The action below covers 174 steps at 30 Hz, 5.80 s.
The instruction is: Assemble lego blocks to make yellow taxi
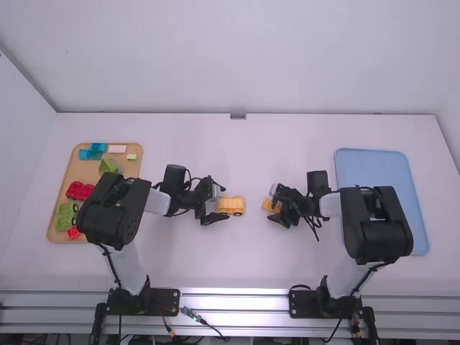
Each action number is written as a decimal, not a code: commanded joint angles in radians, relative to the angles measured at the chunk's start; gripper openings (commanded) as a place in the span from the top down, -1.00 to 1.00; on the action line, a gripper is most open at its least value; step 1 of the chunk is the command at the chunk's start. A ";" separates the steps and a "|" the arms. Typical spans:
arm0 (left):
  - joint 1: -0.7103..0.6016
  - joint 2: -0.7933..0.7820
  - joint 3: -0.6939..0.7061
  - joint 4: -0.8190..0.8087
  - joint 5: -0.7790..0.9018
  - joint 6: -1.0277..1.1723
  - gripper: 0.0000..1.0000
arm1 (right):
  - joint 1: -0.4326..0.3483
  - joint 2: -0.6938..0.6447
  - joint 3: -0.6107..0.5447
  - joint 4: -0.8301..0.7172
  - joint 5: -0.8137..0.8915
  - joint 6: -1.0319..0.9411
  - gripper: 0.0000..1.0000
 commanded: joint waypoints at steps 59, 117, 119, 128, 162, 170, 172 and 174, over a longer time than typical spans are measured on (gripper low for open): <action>-0.008 0.009 0.013 -0.027 0.007 -0.008 -0.98 | 0.017 0.058 0.120 -0.106 -0.049 0.014 0.63; -0.054 0.244 0.108 0.085 0.065 0.051 -0.01 | 0.280 0.063 0.266 -0.162 -0.276 -0.082 1.00; -0.054 0.244 0.109 0.084 0.064 0.051 -0.07 | 0.288 0.063 0.266 -0.158 -0.253 -0.063 1.00; -0.055 0.244 0.108 0.052 0.066 0.061 0.12 | 0.295 0.063 0.266 -0.137 -0.216 -0.027 1.00; -0.050 0.244 0.046 0.194 0.063 0.013 0.42 | 0.340 0.101 0.308 -0.159 -0.175 -0.049 1.00; -0.056 0.244 0.053 0.190 0.064 0.012 0.40 | 0.347 0.101 0.377 -0.272 -0.131 -0.051 1.00; -0.051 0.244 0.056 0.191 0.063 -0.003 0.40 | 0.355 0.101 0.377 -0.272 -0.124 -0.050 1.00; -0.056 0.244 0.060 0.187 0.063 -0.002 0.40 | 0.352 0.101 0.376 -0.265 -0.126 -0.046 1.00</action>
